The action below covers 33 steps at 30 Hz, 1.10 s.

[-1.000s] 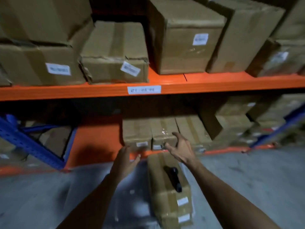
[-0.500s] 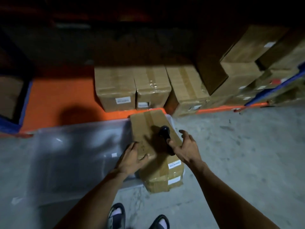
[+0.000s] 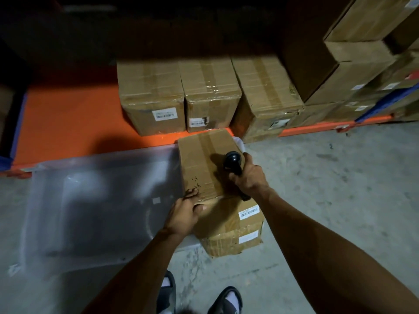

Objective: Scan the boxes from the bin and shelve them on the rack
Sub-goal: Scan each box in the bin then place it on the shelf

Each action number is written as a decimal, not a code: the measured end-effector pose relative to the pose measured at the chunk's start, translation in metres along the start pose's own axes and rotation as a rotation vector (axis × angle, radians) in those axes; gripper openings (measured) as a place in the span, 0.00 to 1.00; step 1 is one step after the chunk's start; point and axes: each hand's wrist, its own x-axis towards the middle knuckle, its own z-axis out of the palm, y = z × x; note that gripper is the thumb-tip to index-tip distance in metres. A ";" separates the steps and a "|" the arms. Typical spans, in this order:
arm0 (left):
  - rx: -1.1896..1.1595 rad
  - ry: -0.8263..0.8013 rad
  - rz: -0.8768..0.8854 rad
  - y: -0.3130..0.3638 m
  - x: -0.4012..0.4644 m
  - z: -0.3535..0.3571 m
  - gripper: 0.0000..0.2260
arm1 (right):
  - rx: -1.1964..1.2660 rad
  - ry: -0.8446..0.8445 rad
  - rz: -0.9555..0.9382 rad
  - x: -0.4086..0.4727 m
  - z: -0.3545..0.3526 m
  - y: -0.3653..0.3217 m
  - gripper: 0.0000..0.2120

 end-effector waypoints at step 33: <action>0.705 0.104 0.261 -0.015 -0.011 0.040 0.44 | 0.725 0.118 -0.195 -0.182 -0.007 0.122 0.32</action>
